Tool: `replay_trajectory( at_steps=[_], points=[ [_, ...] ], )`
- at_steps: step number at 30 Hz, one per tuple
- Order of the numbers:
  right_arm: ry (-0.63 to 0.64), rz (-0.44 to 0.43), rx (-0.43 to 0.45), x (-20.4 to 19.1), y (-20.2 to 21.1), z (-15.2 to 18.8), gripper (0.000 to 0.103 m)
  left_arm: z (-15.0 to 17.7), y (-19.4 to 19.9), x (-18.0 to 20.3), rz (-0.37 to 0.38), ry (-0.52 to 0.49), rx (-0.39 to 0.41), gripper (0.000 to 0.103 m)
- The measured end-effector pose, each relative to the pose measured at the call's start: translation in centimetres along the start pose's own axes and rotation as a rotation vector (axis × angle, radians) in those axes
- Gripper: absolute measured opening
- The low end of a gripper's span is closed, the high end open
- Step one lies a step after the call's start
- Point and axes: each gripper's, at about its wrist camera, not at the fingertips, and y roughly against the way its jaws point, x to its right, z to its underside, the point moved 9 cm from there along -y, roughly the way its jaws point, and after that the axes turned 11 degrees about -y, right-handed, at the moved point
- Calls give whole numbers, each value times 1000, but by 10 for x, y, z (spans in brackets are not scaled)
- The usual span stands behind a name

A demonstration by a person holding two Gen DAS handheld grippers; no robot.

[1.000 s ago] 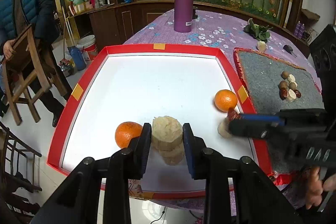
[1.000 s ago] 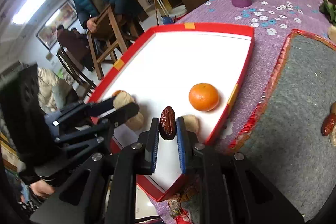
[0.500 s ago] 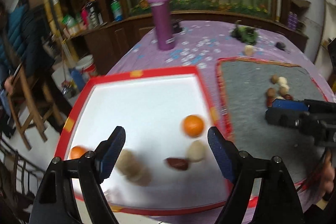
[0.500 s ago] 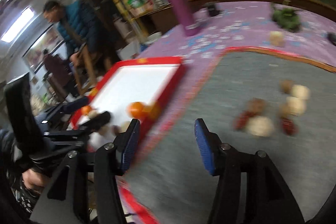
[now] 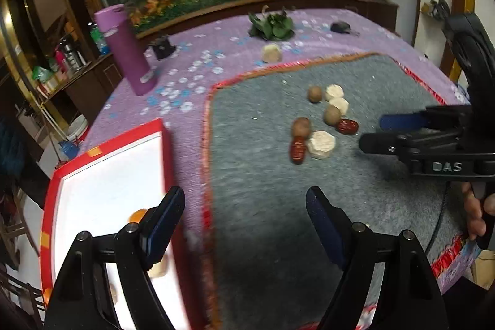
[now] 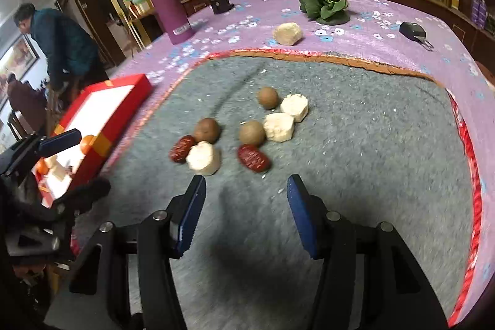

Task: Organize fruits
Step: 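Return the right gripper to the mat and grasp another red date, then hold the red date in the right gripper while the left gripper grasps a brown longan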

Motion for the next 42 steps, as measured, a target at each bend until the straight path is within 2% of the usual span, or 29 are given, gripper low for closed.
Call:
replay_trajectory(
  at_steps=[3, 6, 8, 11, 13, 15, 17, 21, 25, 28, 31, 32, 35, 36, 38, 40, 41, 42],
  points=[
    [19, 12, -13, 1, -15, -7, 55, -4, -6, 8, 40, 2, -16, 81],
    [38, 35, -52, 3, -31, -11, 46, -3, -9, 14, 79, 3, -34, 81],
    [65, 43, -43, 0, -32, -14, 43, -3, -8, 24, 146, 0, -39, 80],
    [117, 45, -41, -5, -32, -12, 33, -5, -10, 40, 227, -8, -55, 78],
    [117, 26, -45, -3, -32, -11, 30, -8, -14, 49, 259, -13, -69, 68],
    [80, -13, -51, 1, -28, -12, 27, -12, -23, 58, 286, -9, -93, 52],
    [70, -1, -42, 9, -25, -11, 27, -16, -32, 65, 328, 13, -113, 43],
    [26, -16, -36, 28, -14, -9, 26, -22, -44, 71, 368, 68, -136, 37],
    [-21, -59, -29, 39, -9, -9, 26, -29, -53, 73, 356, 96, -144, 35],
    [-25, -76, -16, 39, -10, -9, 26, -35, -59, 67, 320, 137, -158, 36],
    [-35, -95, -14, 40, -10, -10, 27, -40, -62, 60, 258, 131, -162, 39],
    [-42, -105, -14, 40, -10, -10, 27, -41, -62, 59, 245, 132, -162, 42],
    [-51, -120, -14, 41, -10, -10, 27, -43, -65, 54, 193, 121, -165, 68],
    [-52, -123, -14, 41, -10, -10, 27, -45, -69, 52, 161, 107, -166, 69],
    [-56, -128, -14, 41, -10, -10, 27, -47, -74, 55, 159, 97, -167, 65],
    [-60, -133, -14, 41, -10, -10, 27, -47, -74, 59, 173, 85, -158, 53],
    [-59, -132, -13, 41, -10, -10, 27, -46, -73, 63, 195, 78, -150, 41],
    [-59, -132, -13, 42, -10, -10, 27, -46, -72, 64, 191, 69, -145, 40]
  ],
)
